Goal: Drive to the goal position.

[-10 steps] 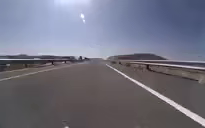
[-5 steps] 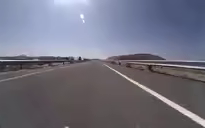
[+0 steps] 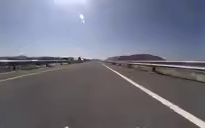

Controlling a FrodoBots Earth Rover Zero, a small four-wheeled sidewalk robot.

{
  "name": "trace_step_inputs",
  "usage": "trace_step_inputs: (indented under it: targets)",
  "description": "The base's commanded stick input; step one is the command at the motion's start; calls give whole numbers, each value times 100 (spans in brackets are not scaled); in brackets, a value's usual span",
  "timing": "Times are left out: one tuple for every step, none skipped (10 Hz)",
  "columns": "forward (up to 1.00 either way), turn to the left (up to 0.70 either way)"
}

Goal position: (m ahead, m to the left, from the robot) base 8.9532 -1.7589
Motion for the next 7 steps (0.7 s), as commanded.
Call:
trace_step_inputs:
  targets:
    - [100,0]
    - [100,0]
    - [100,0]
    - [100,0]
    - [100,0]
    - [100,0]
    - [100,0]
